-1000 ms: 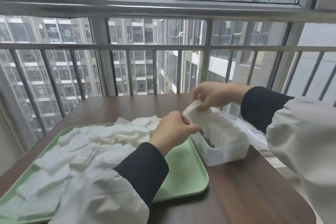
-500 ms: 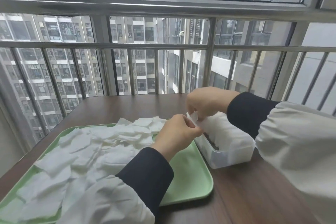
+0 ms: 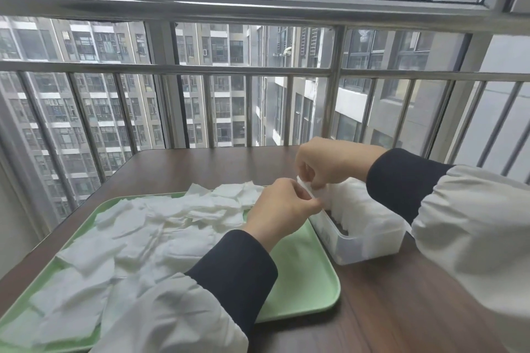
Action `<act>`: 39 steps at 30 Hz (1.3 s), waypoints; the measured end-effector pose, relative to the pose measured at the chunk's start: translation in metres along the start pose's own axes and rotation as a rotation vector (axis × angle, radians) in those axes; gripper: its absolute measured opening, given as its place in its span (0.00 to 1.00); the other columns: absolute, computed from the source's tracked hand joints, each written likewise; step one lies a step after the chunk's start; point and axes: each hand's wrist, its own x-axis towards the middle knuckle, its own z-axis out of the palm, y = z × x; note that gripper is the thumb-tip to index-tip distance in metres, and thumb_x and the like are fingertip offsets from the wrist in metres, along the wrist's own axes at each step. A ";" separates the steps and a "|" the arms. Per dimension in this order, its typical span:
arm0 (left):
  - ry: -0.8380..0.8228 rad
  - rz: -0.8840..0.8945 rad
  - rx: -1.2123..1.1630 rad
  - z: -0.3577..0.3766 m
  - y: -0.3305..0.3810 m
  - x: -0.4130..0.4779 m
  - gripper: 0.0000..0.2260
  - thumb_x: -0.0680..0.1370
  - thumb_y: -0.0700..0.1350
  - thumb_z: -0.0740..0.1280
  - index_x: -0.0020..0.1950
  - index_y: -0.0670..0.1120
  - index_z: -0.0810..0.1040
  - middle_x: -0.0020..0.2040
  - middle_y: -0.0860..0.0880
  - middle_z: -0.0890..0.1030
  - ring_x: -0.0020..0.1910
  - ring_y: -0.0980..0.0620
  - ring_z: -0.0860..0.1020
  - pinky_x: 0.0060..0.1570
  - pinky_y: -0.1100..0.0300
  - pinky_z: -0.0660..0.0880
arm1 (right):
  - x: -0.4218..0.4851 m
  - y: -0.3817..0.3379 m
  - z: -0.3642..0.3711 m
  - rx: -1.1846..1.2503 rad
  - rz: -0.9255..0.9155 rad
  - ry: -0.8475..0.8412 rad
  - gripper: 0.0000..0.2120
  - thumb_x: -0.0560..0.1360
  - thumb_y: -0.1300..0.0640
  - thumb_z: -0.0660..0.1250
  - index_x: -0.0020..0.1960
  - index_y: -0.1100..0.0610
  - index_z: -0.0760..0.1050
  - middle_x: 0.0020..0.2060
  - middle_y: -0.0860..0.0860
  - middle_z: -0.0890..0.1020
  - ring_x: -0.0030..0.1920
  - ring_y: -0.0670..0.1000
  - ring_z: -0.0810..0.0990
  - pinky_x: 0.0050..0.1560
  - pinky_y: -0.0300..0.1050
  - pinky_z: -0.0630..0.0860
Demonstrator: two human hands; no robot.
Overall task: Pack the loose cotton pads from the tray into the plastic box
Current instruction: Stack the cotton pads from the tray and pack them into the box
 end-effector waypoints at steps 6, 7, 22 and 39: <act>0.069 -0.020 -0.108 -0.020 0.009 -0.003 0.09 0.77 0.50 0.70 0.38 0.49 0.80 0.31 0.54 0.82 0.23 0.59 0.75 0.28 0.66 0.71 | -0.011 0.003 -0.022 0.231 0.046 0.151 0.08 0.75 0.62 0.72 0.46 0.50 0.81 0.36 0.44 0.83 0.33 0.39 0.82 0.33 0.33 0.75; 0.106 -0.022 -0.148 -0.029 0.011 -0.004 0.09 0.78 0.48 0.69 0.38 0.49 0.80 0.31 0.54 0.82 0.23 0.58 0.75 0.27 0.65 0.71 | -0.013 0.000 -0.024 0.275 0.044 0.172 0.07 0.76 0.62 0.71 0.46 0.50 0.81 0.36 0.43 0.83 0.32 0.38 0.82 0.32 0.32 0.74; 0.229 -0.078 -0.230 -0.133 -0.010 -0.044 0.05 0.80 0.46 0.67 0.50 0.46 0.80 0.37 0.50 0.83 0.23 0.59 0.74 0.22 0.70 0.65 | 0.014 -0.105 0.020 0.043 0.143 -0.151 0.16 0.78 0.67 0.58 0.64 0.64 0.75 0.59 0.60 0.80 0.58 0.62 0.80 0.52 0.50 0.75; 0.008 0.014 -0.238 -0.166 -0.047 -0.076 0.19 0.70 0.58 0.77 0.56 0.51 0.81 0.46 0.57 0.87 0.44 0.60 0.84 0.44 0.63 0.79 | -0.021 -0.117 -0.026 0.752 0.002 0.089 0.18 0.69 0.56 0.79 0.56 0.50 0.78 0.45 0.46 0.84 0.45 0.46 0.83 0.40 0.38 0.78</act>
